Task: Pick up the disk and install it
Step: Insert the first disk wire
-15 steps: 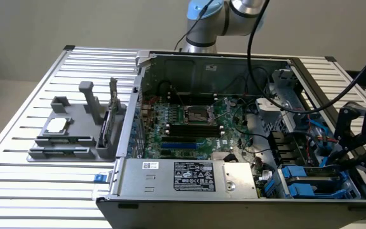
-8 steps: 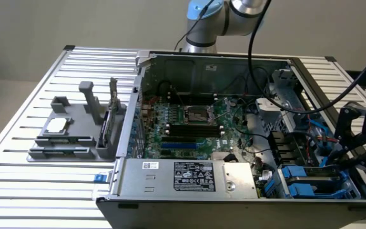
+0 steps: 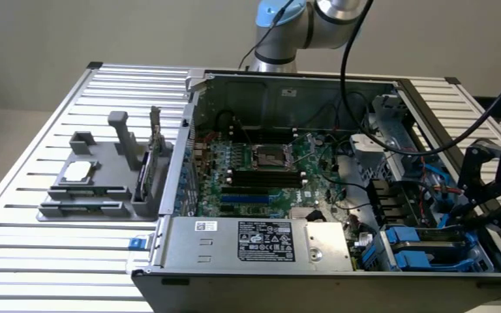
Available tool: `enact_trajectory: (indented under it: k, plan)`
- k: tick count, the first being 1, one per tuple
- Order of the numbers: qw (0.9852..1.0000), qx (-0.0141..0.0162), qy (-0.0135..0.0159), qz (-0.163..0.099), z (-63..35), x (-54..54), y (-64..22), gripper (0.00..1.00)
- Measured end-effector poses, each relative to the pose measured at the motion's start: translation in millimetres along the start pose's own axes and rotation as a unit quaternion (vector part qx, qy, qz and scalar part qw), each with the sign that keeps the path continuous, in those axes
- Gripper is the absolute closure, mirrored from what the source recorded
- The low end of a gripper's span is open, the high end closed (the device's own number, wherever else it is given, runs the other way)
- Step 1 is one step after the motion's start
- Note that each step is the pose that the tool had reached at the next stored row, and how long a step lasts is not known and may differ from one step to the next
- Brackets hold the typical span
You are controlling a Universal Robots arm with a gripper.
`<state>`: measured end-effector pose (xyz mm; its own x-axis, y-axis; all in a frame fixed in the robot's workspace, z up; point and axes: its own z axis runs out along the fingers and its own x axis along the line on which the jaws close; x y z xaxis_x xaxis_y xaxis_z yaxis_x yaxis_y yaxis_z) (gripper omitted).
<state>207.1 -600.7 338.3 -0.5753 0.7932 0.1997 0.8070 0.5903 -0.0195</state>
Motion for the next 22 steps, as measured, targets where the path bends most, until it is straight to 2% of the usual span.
enact_trajectory:
  k: [5, 7, 9, 22]
  plan:
    - [1.0, -0.0007, 0.001, 0.0, 0.4, -0.2, 0.1, 0.72]
    - [1.0, -0.0009, 0.0011, 0.0, 0.5, -0.2, 0.1, 0.81]
    - [1.0, -0.001, 0.0013, 0.0, 0.6, -0.2, 0.1, 0.84]
    - [1.0, -0.0012, 0.0016, 0.0, 0.8, -0.3, 0.1, 0.84]
